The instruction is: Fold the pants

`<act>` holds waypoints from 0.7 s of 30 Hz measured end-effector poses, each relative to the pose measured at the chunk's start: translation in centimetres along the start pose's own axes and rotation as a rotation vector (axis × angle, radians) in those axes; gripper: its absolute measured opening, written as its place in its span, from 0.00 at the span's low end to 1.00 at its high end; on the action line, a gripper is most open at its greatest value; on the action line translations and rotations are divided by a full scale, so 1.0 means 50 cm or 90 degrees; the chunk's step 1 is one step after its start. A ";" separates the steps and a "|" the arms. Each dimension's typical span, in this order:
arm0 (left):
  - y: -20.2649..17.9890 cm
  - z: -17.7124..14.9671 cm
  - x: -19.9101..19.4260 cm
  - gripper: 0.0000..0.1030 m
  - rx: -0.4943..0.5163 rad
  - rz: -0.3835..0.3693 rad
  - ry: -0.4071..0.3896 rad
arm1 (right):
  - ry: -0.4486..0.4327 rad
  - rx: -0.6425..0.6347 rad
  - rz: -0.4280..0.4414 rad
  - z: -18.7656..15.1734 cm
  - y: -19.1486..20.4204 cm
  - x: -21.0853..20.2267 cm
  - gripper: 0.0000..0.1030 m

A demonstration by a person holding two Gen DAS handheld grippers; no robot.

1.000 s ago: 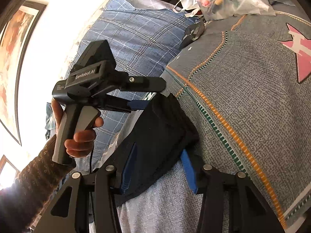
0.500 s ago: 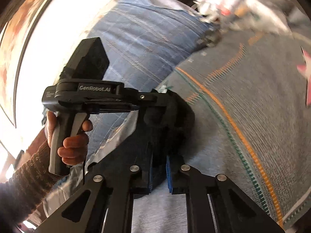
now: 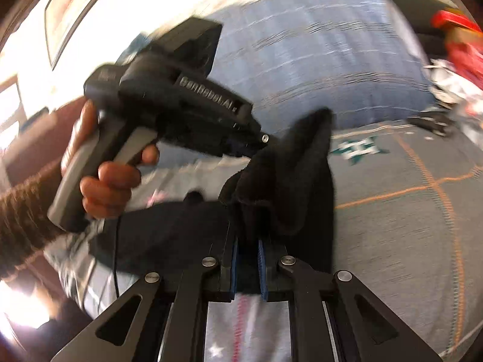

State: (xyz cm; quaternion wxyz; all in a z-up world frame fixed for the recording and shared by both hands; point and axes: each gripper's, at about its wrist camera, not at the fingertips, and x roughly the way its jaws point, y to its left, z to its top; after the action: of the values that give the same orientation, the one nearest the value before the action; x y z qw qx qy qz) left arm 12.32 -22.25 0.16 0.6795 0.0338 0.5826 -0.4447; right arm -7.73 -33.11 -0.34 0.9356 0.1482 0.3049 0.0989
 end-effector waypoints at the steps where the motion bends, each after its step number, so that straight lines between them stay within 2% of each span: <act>1: 0.021 -0.018 -0.005 0.09 -0.024 0.004 -0.002 | 0.020 -0.022 0.001 -0.008 0.019 0.017 0.10; 2: 0.041 -0.033 -0.005 0.09 -0.049 0.009 -0.005 | 0.044 -0.046 -0.002 -0.018 0.038 0.038 0.10; 6: 0.111 -0.086 -0.024 0.09 -0.150 0.010 -0.037 | 0.110 -0.130 -0.030 -0.052 0.096 0.096 0.25; 9: 0.153 -0.112 -0.062 0.09 -0.218 -0.003 -0.091 | 0.123 -0.181 -0.032 -0.055 0.128 0.091 0.46; 12: 0.174 -0.130 -0.090 0.11 -0.252 -0.021 -0.123 | 0.112 -0.203 -0.002 -0.050 0.144 0.047 0.47; 15: 0.169 -0.163 -0.111 0.12 -0.252 -0.050 -0.142 | 0.095 -0.162 0.030 -0.030 0.120 -0.003 0.48; 17: 0.142 -0.193 -0.113 0.17 -0.242 -0.091 -0.150 | 0.079 -0.099 0.028 -0.004 0.070 -0.019 0.52; 21: 0.077 -0.245 -0.119 0.51 -0.209 -0.160 -0.187 | 0.075 0.034 -0.009 0.048 -0.053 0.006 0.55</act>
State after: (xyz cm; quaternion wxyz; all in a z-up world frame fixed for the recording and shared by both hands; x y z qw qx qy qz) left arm 5.90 -9.68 -0.68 0.6927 -0.2144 0.5416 -0.4253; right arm -5.80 -36.01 0.48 0.9123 0.1649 0.3632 0.0926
